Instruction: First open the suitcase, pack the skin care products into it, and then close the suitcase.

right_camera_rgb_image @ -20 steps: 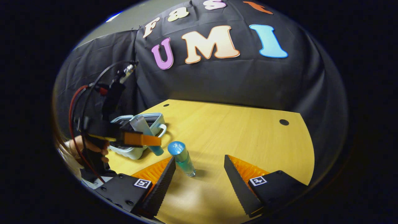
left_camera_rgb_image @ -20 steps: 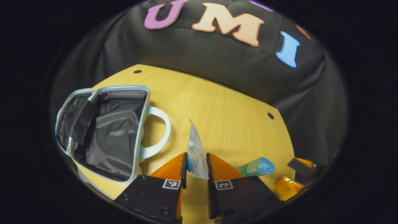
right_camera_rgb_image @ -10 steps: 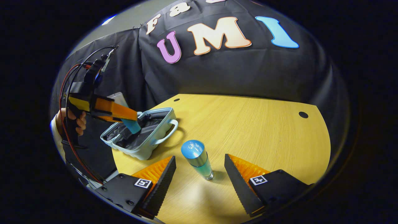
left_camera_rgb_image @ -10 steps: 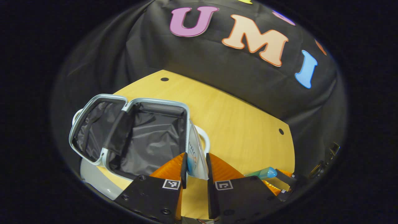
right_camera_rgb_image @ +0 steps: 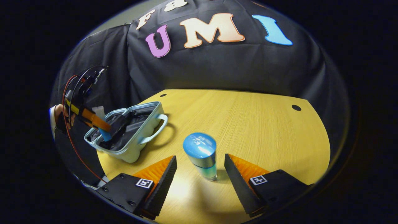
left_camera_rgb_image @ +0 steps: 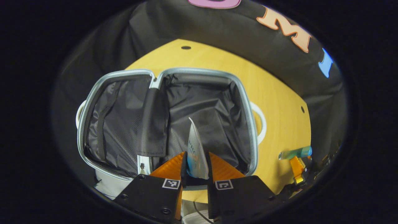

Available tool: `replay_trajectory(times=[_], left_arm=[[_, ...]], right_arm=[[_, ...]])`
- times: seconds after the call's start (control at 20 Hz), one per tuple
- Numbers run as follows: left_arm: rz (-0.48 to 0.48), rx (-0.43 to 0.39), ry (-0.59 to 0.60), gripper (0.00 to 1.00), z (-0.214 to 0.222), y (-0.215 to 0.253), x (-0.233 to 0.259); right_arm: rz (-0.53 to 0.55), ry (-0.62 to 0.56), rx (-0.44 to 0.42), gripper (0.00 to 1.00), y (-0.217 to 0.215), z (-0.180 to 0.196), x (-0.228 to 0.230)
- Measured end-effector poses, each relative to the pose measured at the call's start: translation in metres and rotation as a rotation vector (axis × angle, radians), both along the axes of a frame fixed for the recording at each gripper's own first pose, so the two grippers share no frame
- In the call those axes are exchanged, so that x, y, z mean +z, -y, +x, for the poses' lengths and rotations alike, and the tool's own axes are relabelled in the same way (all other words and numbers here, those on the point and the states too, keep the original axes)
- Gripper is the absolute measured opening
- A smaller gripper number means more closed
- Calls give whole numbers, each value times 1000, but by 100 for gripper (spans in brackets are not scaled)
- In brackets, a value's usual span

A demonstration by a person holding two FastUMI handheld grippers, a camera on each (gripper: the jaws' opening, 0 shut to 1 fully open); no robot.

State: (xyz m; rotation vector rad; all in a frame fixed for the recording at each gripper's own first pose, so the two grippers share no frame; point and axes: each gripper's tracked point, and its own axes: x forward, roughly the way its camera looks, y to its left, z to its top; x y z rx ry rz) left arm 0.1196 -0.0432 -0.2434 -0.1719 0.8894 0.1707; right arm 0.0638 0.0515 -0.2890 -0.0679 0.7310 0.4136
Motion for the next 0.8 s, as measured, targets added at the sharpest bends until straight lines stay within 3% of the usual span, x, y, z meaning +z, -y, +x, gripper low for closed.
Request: replay_trajectory(times=[0.3,0.4,0.5,0.65,0.7,0.8], left_arm=[[9,-80,-148,26,6,-13,-25],[6,-74,-201,26,3,-16,-33],[5,-71,-232,28,3,-19,-39],[16,-77,-240,31,3,-23,-37],[23,-79,-236,40,4,-24,-35],[33,-85,-222,57,4,-26,-31]], right_arm=[[-39,2,-67,95,-3,2,-14],[-49,2,-79,87,0,5,-16],[-60,5,-88,78,4,8,-19],[-75,8,-108,46,12,8,-17],[-76,10,-111,50,12,11,-19],[-80,8,-121,46,14,11,-17]])
